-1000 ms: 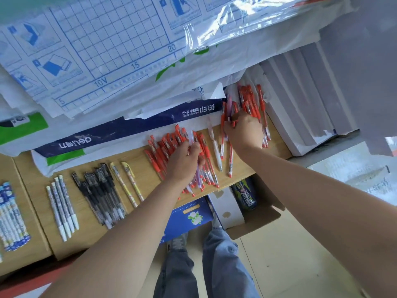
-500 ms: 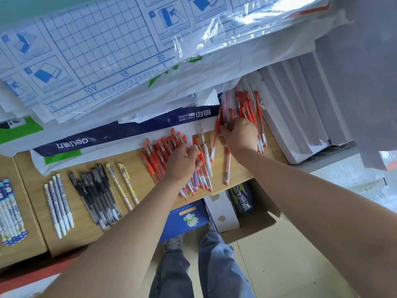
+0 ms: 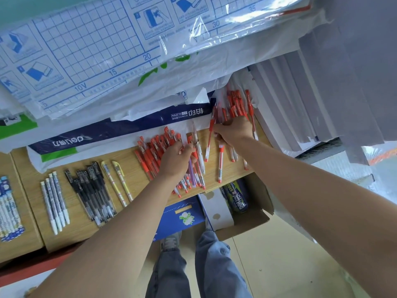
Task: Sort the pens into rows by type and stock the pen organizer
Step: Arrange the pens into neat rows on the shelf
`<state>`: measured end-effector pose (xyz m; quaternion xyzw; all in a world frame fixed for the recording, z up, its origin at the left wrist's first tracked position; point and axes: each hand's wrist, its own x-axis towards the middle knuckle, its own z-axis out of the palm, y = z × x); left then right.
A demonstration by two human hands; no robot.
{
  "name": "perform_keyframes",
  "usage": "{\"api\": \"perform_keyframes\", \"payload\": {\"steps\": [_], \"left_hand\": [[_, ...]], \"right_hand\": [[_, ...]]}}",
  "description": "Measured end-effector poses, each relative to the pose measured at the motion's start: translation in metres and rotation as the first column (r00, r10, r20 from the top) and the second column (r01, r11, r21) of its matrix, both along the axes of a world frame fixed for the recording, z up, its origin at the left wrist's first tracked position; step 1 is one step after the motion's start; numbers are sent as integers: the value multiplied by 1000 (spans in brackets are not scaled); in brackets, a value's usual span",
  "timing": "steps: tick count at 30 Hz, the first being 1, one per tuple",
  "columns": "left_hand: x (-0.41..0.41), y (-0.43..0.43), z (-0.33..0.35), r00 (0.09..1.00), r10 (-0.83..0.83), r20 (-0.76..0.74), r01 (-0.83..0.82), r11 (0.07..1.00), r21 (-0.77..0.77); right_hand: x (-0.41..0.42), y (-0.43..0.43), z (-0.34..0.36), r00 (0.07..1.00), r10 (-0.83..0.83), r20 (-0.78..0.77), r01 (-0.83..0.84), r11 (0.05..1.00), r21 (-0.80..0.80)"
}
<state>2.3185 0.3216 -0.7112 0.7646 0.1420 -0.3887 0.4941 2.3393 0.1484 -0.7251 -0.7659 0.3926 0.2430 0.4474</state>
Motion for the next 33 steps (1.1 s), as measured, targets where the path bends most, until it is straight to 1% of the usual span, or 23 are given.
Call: {"api": "perform_keyframes", "payload": {"steps": [1,2,3,4,6,9,13,15,16,18,19,20,22,26,29,31,33], "left_hand": [[0,-1,1,1000,11,-1,-11,1000,-2],[1,-4,2,1000,24,-6,-24,1000,-4],[1,-7,5,999,42,-20,-42,999,-12],[1,-11,8,997,69,-41,-70,997,-25],[1,-21,13,988,130,-88,-135,989,-61],[0,-35,18,983,144,-115,-155,984,-91],[-5,-41,13,994,100,-31,-102,993,-55],[-8,-39,9,997,77,-6,-77,997,-28],[-8,-38,9,998,69,3,-69,997,-16],[-8,-35,8,998,66,7,-66,998,-5],[-9,-34,8,997,71,2,-71,997,-13],[-9,-34,10,997,83,-10,-83,996,-28],[-9,-35,13,993,113,-38,-115,992,-58],[-9,-35,14,979,181,-97,-190,977,-96],[-9,-31,14,960,211,-186,-232,967,-103],[-11,-30,15,954,212,-212,-235,968,-90],[-11,-30,13,955,204,-213,-226,971,-83]], "right_hand": [[-2,-3,7,997,-21,-78,31,991,133],[-5,-7,12,988,11,-153,27,969,245],[-8,-10,16,977,77,-201,-7,944,329],[-12,-13,20,965,147,-217,-52,919,390],[-21,-17,25,948,244,-205,-124,875,467],[-33,-17,34,928,323,-187,-175,818,548],[-41,-16,39,876,450,-175,-261,746,612],[-44,-17,38,879,455,-143,-293,751,591],[-45,-18,37,885,453,-108,-330,774,540],[-47,-20,37,880,474,-17,-431,815,388],[-48,-20,38,866,499,13,-475,817,327],[-48,-19,39,850,526,23,-508,808,299],[-48,-16,42,818,575,16,-553,779,295],[-47,-8,45,784,620,18,-598,747,291],[-50,-6,46,739,673,31,-656,708,264],[-51,-4,48,711,703,14,-679,682,270],[-51,-5,44,721,693,10,-676,701,227]]}}
